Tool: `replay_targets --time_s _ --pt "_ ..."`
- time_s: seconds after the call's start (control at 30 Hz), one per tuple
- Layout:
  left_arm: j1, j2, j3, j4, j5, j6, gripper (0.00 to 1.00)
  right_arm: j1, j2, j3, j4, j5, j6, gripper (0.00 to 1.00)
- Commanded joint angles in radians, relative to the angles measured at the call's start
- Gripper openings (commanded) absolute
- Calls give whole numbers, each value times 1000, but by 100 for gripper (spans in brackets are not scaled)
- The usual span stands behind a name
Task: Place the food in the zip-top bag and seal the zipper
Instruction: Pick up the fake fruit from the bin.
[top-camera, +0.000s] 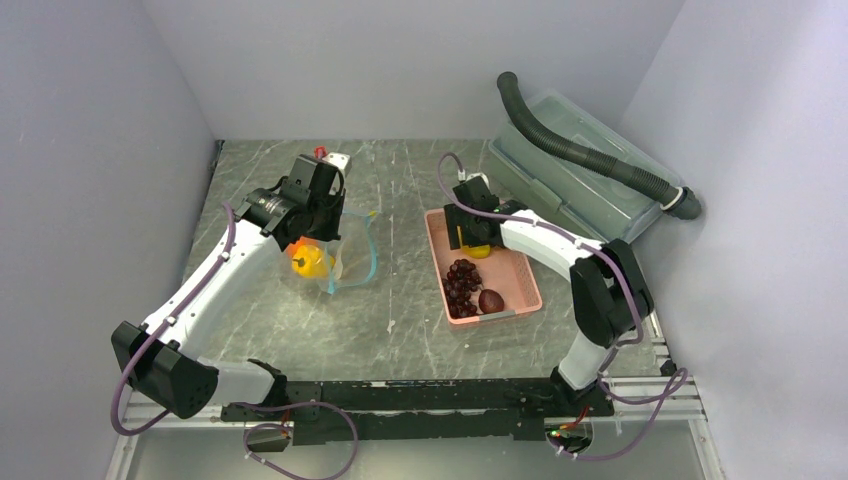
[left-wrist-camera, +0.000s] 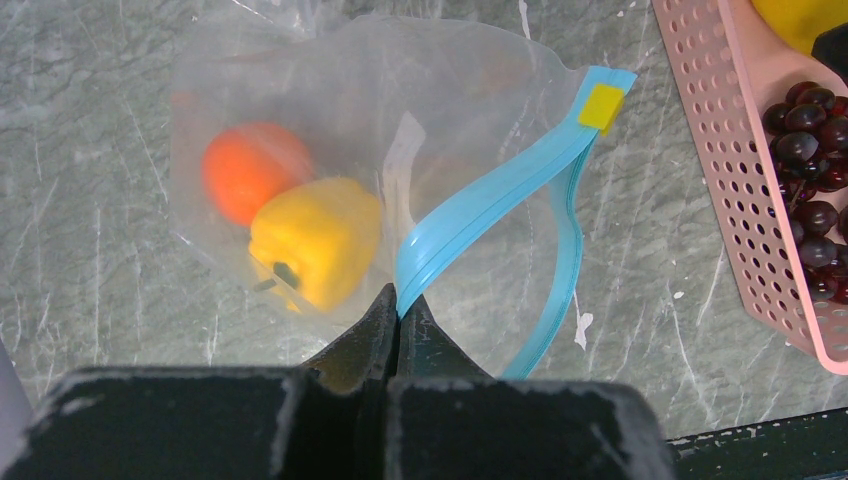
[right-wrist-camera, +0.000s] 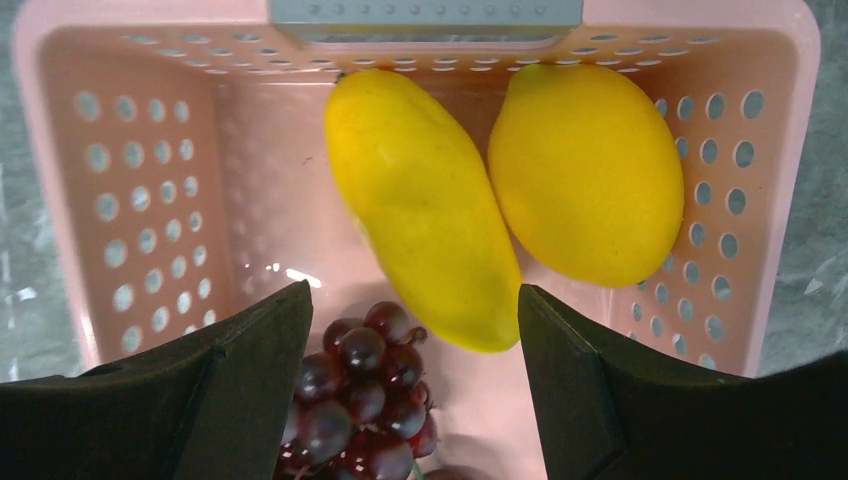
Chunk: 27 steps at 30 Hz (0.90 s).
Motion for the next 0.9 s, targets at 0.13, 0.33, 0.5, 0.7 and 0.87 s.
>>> replay_targets --time_s 0.13,0.33,0.5,0.7,0.87 --pt "0 -1 -5 26 9 -4 0 -42 76 59 47 -37 -22 78" --pt "-1 -2 -4 26 8 -2 0 -47 126 95 53 -63 -17 77" --pt "0 -1 -4 26 6 -1 0 -47 167 128 49 -82 -13 77" --pt "0 -1 -3 26 7 -2 0 -47 175 128 54 -94 -9 74" --pt "0 -2 -4 26 9 -2 0 -47 152 121 54 -103 -8 61"
